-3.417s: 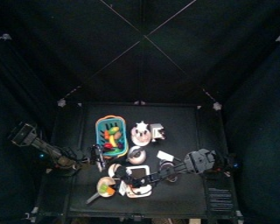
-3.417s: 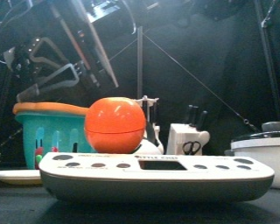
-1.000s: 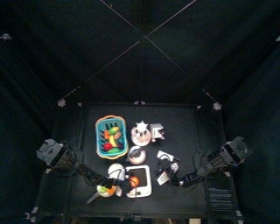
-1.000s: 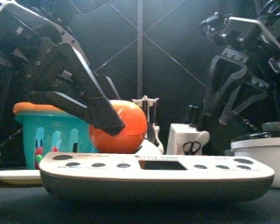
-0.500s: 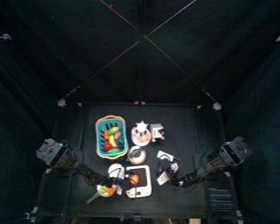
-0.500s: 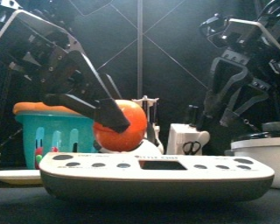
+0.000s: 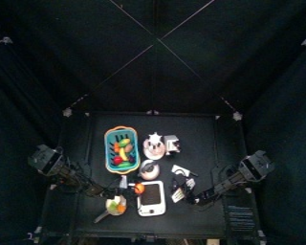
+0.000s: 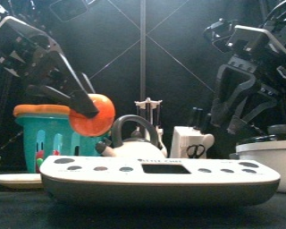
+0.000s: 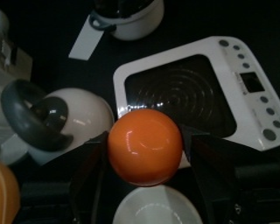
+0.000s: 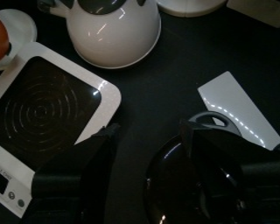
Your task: Grab orange and place onto plate
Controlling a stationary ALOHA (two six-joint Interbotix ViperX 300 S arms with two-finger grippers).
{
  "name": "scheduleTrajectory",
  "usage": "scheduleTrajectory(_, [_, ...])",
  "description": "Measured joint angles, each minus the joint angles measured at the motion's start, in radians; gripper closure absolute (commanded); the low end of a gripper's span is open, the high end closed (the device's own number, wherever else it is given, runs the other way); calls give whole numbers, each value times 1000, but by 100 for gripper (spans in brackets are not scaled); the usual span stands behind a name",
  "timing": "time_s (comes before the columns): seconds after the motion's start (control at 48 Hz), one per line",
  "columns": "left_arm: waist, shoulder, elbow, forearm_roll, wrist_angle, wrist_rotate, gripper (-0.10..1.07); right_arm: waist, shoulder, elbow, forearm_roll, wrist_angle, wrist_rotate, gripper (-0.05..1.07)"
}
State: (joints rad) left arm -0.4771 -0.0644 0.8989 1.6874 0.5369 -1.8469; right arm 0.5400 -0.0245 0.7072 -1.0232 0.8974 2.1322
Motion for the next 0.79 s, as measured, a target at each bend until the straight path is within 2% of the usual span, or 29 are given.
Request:
scheduleTrajectory(0.271, [-17,-2,58,-127,-26,6,11,0,12,0,3,-8,0,13])
scheduleTrajectory(0.5, [-12,-2,60,-160,-72,5,5,-6,14,0,9,-12,2,13])
scheduleTrajectory(0.646, [-12,-2,60,-173,-75,5,-2,-8,14,0,12,-12,0,13])
scheduleTrajectory(0.792, [-12,-2,60,-175,-75,5,-3,-9,15,0,14,-12,0,13])
